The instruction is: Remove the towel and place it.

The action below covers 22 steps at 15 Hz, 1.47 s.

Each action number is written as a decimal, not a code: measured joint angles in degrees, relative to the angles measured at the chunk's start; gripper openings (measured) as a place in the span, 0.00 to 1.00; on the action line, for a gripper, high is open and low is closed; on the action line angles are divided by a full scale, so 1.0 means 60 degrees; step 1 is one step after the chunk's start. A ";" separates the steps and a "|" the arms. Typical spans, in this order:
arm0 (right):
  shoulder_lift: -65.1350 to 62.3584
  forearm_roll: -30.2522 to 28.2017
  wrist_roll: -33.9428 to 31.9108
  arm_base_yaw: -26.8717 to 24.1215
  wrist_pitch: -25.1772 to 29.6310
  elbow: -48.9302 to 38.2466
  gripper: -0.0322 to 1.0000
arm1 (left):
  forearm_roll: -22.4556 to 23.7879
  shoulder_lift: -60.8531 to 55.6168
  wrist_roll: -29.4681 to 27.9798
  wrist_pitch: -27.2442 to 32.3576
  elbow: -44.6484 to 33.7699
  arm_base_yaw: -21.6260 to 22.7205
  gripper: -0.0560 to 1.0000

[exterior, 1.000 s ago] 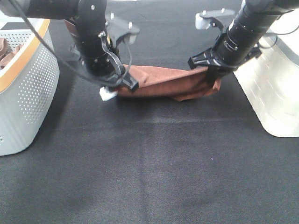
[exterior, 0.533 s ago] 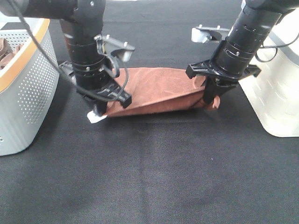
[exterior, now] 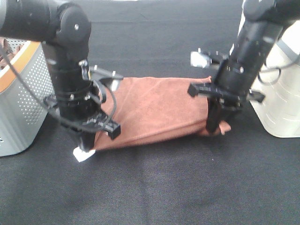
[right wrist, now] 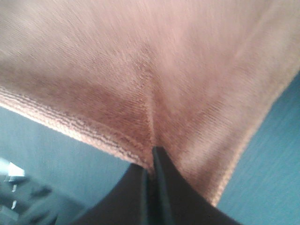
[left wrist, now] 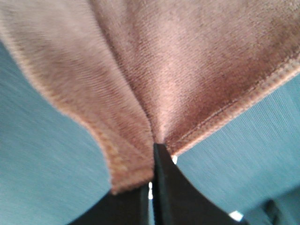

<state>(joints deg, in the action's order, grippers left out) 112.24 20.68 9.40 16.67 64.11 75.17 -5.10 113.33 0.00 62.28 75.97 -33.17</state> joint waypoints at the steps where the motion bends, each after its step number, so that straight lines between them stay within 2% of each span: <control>1: 0.0000 0.0134 0.0000 0.0000 0.0000 -0.0239 0.03 | -0.0134 -0.0048 0.0000 -0.0010 -0.0229 0.0000 0.05; 4: 0.0000 0.0162 0.0000 0.0019 -0.0029 -0.0458 0.04 | -0.0191 -0.0086 0.0000 -0.0019 -0.0477 -0.0010 0.05; 6: -0.0029 -0.0630 -0.0019 -0.0095 -0.0076 -0.0468 0.20 | 0.0688 -0.0086 0.0000 0.0812 -0.0668 0.0029 0.07; 7: -0.0048 -0.0773 -0.0029 -0.0162 -0.0057 -0.0487 0.33 | 0.0850 -0.0086 0.0000 0.1070 -0.0707 0.0067 0.14; 8: -0.0048 -0.0764 -0.0029 -0.0172 -0.0048 -0.0487 0.47 | 0.0850 -0.0086 -0.0057 0.1108 -0.0707 0.0076 0.27; 9: -0.0048 -0.0659 -0.0029 -0.0172 -0.0048 -0.0487 0.55 | 0.0850 -0.0086 -0.0067 0.1127 -0.0707 0.0076 0.42; 10: -0.0086 -0.0544 -0.0029 -0.0172 -0.0048 -0.0487 0.60 | 0.0850 -0.0086 -0.0095 0.1127 -0.0707 0.0076 0.66; 11: -0.0201 -0.0487 -0.0029 -0.0172 -0.0048 -0.0487 0.62 | 0.0850 -0.0086 -0.0095 0.1136 -0.0688 0.0076 0.77; 12: -0.0449 -0.0458 -0.0029 -0.0172 -0.0057 -0.0487 0.63 | 0.0850 -0.0134 -0.0095 0.1146 -0.0678 0.0076 0.81; 16: -0.1614 -0.0382 -0.0029 -0.0172 -0.0134 -0.0487 0.63 | 0.0850 -0.0621 -0.0105 0.1165 -0.0048 0.0076 0.83; 19: -0.3084 -0.0143 -0.0029 -0.0172 -0.0162 -0.0487 0.63 | 0.0974 -0.1757 -0.0353 0.1155 0.1413 0.0076 0.83; 22: -0.4612 -0.0220 -0.0029 -0.0172 -0.0134 -0.0487 0.63 | 0.1394 -0.3676 -0.0420 0.1165 0.2072 0.0076 0.83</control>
<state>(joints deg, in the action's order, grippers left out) 84.57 19.37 9.22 15.64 63.31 72.25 3.27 91.27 -2.52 69.27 88.41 -32.72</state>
